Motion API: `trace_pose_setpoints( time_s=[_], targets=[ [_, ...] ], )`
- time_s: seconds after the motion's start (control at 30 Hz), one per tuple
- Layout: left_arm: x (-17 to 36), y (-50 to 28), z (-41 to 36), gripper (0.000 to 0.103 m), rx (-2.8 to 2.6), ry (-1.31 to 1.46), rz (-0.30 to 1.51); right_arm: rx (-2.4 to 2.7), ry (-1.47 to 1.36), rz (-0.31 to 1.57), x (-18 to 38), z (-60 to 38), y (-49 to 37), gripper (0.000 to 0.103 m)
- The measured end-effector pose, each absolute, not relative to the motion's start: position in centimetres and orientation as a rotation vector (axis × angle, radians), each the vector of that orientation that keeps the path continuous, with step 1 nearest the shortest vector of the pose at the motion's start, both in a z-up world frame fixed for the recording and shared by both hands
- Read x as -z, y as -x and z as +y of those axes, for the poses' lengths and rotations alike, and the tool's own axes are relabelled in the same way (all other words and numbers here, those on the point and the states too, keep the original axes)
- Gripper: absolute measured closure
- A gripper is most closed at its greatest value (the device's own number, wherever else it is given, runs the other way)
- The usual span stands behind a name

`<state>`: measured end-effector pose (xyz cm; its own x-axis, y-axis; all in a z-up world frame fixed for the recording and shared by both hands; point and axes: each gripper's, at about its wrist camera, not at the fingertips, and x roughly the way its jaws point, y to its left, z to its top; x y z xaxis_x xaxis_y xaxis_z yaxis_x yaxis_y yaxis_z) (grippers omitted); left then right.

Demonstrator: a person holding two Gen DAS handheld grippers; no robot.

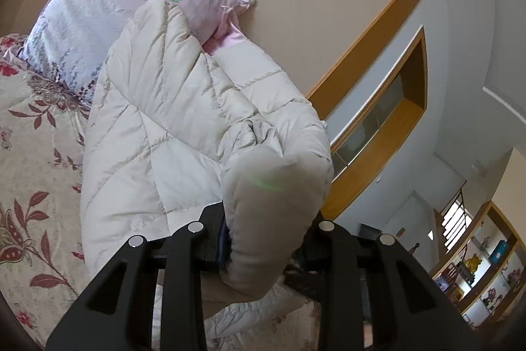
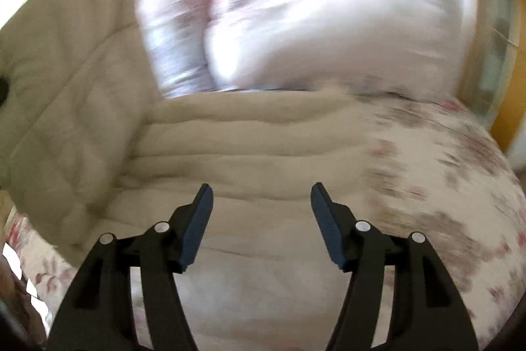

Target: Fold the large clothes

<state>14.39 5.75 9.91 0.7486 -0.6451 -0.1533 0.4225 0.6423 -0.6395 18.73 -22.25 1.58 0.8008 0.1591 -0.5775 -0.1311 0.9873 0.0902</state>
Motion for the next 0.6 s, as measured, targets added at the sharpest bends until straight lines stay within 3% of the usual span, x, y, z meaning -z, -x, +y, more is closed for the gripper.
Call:
trace_pose_setpoints(
  time_s=[0.17,0.23,0.33,0.6],
  targets=[
    [-10.0,-14.4,3.5,0.073,0.648,0.579,0.415,-0.111,-0.259,0.732,1.1,-29.3,-20.1,0.042],
    [-10.4,-14.7,2.0,0.073,0.666,0.552,0.426,-0.158,-0.308,0.777,2.4,-29.7,-20.8,0.064],
    [-11.1,-15.0,-1.2,0.073,0.719,0.475,0.435,-0.240,-0.379,0.822,4.0,-29.6,-22.0,0.082],
    [-6.8,-16.8,-9.8,0.073,0.839,0.328,0.663,-0.293,-0.374,0.831,4.2,-28.6,-23.7,0.089]
  ],
)
